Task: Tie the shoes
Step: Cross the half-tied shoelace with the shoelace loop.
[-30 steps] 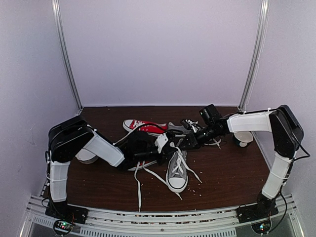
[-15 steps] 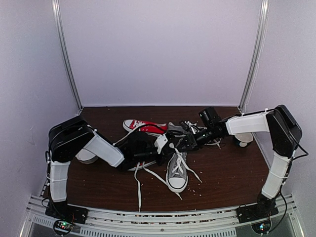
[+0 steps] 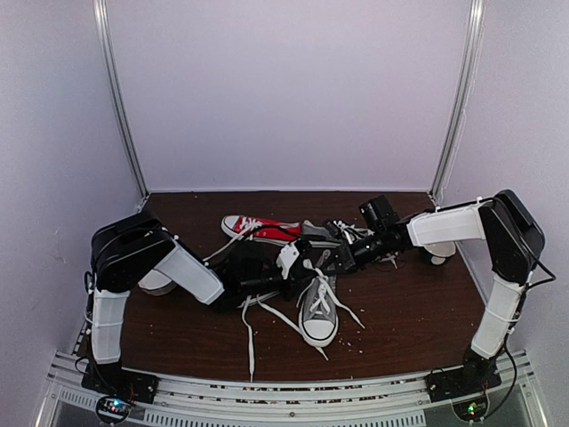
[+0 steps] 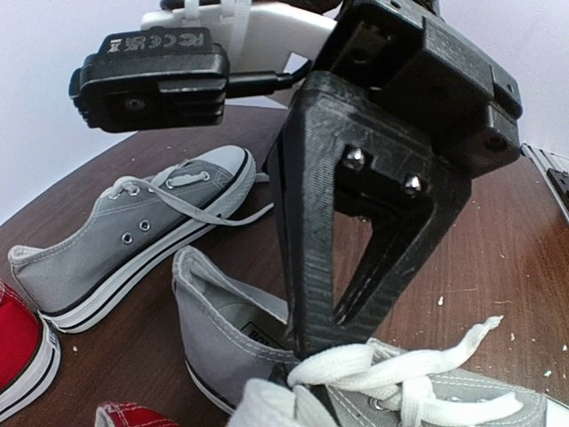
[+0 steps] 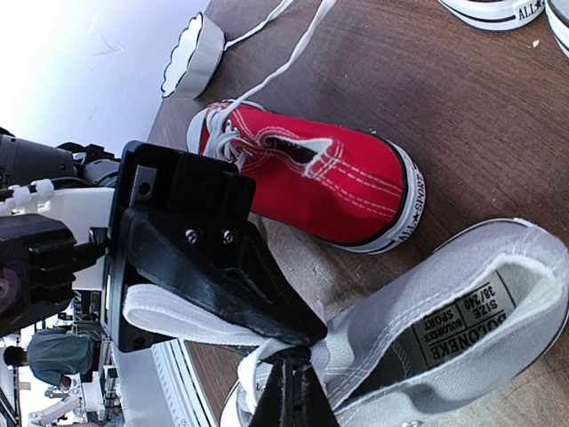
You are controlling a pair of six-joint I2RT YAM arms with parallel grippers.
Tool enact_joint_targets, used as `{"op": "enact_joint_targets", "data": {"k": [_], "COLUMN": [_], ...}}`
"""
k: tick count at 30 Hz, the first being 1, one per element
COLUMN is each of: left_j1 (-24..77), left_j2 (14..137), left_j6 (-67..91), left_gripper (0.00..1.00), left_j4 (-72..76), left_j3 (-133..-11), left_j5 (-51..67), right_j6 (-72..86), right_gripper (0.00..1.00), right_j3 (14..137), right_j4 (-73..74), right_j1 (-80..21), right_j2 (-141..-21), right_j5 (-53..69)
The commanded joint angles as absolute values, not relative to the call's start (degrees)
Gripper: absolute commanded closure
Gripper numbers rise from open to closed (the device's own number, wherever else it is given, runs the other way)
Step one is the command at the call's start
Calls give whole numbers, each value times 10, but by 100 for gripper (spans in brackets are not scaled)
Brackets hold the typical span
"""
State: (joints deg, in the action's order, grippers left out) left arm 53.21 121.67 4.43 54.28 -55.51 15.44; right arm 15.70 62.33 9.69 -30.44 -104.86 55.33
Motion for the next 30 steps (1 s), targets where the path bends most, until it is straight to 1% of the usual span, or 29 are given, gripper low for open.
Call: {"op": "enact_joint_targets", "data": {"k": [1, 9, 14, 17, 21, 26, 30], "left_j1": [530, 530, 530, 530, 530, 530, 530], "left_j2": [1218, 1220, 1222, 1225, 1227, 1228, 1229], "left_j6": [55, 57, 60, 62, 64, 64, 68], "left_gripper": [100, 100, 100, 100, 100, 100, 100], "left_j4": [630, 631, 629, 629, 627, 625, 627], "left_j3": [-554, -556, -559, -563, -566, -567, -570], "left_j5": [154, 151, 161, 166, 172, 171, 175], "right_j6": [163, 157, 175, 183, 192, 194, 189], "right_gripper": [100, 100, 100, 91, 84, 81, 81], "right_j3": [599, 596, 589, 589, 591, 592, 600], "right_j4": [81, 82, 49, 36, 24, 14, 26], "right_j1": [-298, -296, -296, -296, -296, -300, -303], "right_j2": [-1022, -1023, -1019, -1024, -1033, -1035, -1044], "right_j5": [536, 554, 565, 570, 574, 585, 576]}}
